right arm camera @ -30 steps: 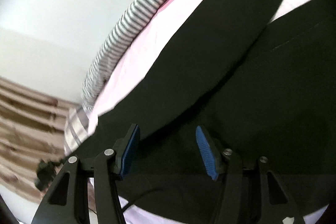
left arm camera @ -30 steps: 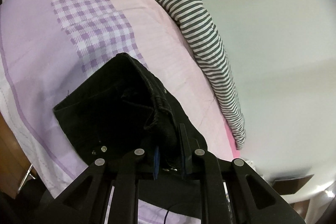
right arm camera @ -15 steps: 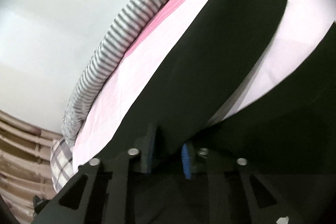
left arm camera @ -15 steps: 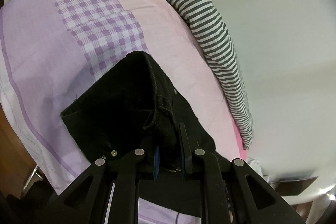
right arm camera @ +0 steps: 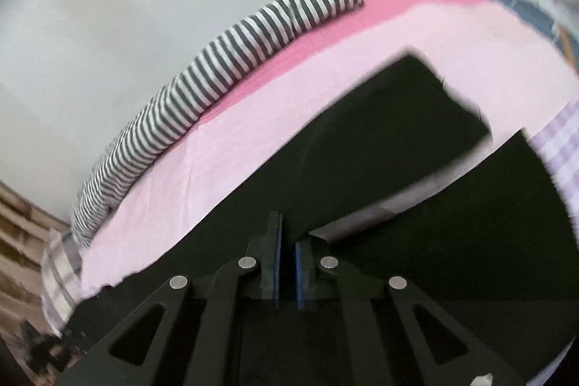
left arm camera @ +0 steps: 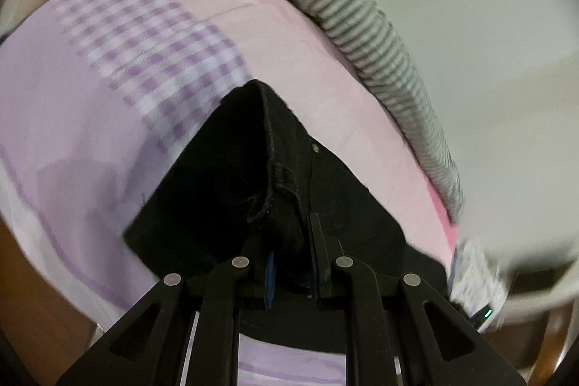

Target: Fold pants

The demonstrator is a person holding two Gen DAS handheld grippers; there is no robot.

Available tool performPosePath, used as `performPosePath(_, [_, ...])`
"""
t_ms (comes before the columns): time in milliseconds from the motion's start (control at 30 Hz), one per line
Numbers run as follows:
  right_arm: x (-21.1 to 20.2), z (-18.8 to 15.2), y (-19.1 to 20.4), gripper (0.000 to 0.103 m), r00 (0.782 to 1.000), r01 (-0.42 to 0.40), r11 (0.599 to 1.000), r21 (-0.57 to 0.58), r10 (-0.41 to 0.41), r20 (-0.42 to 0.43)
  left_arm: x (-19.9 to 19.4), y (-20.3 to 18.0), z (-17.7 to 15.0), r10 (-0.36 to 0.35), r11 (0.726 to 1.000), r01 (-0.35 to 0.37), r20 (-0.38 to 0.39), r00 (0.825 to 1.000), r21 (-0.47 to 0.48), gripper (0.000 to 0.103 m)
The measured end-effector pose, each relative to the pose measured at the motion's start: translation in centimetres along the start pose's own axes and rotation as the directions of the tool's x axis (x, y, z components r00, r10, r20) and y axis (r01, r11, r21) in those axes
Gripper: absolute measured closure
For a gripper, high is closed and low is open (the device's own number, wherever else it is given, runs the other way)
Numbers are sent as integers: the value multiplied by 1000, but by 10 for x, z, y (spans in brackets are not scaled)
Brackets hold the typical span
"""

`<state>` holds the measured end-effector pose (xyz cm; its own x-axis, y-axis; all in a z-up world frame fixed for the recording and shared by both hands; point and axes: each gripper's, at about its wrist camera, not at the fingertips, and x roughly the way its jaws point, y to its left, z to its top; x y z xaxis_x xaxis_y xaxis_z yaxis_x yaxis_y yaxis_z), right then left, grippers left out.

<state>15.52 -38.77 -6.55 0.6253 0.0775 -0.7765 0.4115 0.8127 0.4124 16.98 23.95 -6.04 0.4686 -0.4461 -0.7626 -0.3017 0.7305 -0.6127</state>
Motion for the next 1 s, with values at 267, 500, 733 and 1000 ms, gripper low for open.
performPosePath(267, [-47, -47, 4, 98, 997, 79, 995, -59, -80, -15, 5, 14, 3, 36, 984, -19, -93, 995, 175, 87])
performPosePath(500, [-53, -88, -15, 98, 988, 123, 991, -48, -127, -86, 16, 22, -17, 145, 944, -96, -135, 980, 316, 87])
performPosePath(733, [-35, -101, -36, 99, 979, 123, 992, 2, -121, -161, 22, 25, -31, 206, 913, -155, -98, 974, 376, 84])
performPosePath(1000, [-29, -102, -61, 83, 982, 10, 991, 134, 16, -190, 12, 27, -35, 196, 925, -155, -87, 977, 348, 74])
